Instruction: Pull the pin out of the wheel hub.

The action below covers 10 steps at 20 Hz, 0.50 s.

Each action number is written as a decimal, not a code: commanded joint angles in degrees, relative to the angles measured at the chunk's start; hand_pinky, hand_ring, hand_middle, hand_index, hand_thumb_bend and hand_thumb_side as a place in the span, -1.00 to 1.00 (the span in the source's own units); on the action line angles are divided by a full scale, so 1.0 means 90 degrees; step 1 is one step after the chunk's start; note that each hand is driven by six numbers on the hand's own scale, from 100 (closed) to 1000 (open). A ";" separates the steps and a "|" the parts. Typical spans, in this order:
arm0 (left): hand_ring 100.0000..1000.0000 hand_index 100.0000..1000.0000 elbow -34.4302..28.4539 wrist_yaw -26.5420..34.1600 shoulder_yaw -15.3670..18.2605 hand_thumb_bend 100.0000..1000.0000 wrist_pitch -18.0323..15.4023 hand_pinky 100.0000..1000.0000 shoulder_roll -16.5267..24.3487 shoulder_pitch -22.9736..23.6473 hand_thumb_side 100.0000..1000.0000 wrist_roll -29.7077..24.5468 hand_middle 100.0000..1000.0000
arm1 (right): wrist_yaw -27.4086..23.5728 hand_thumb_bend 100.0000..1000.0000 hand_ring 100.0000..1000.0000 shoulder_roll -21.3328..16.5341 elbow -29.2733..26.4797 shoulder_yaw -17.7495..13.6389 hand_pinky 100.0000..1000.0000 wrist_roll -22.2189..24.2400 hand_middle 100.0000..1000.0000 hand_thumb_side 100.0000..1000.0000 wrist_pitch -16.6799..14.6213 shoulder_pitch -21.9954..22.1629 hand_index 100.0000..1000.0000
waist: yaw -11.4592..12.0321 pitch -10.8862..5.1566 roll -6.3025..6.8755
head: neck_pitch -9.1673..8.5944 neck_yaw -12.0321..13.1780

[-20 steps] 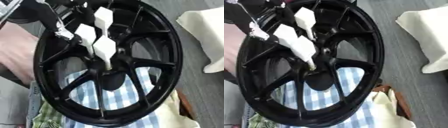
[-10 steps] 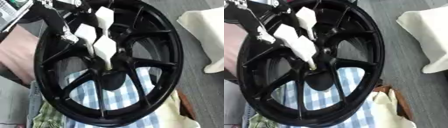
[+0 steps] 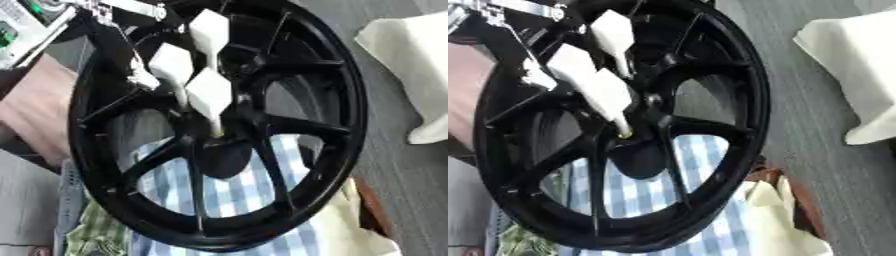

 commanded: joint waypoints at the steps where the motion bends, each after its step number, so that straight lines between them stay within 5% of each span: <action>1: 0.56 0.45 -0.0002 -0.0029 0.0092 -0.56 0.0000 0.45 0.0094 -0.0074 -0.71 0.0000 0.21 | -0.0038 -1.00 0.46 -0.0115 -0.0098 -0.0076 0.73 -0.0016 0.16 0.24 -0.0013 -0.0051 0.54 | 0.0003 -0.0105 -0.0044 | -0.0011 0.0020; 10: 0.36 0.08 -0.0170 0.0283 0.0373 -1.00 0.0256 0.29 0.0199 -0.0096 -0.92 0.0177 -0.18 | -0.0031 -1.00 0.47 -0.0077 -0.0098 -0.0093 0.73 -0.0064 0.16 0.25 0.0007 -0.0005 0.54 | 0.0005 -0.0126 -0.0054 | -0.0009 0.0014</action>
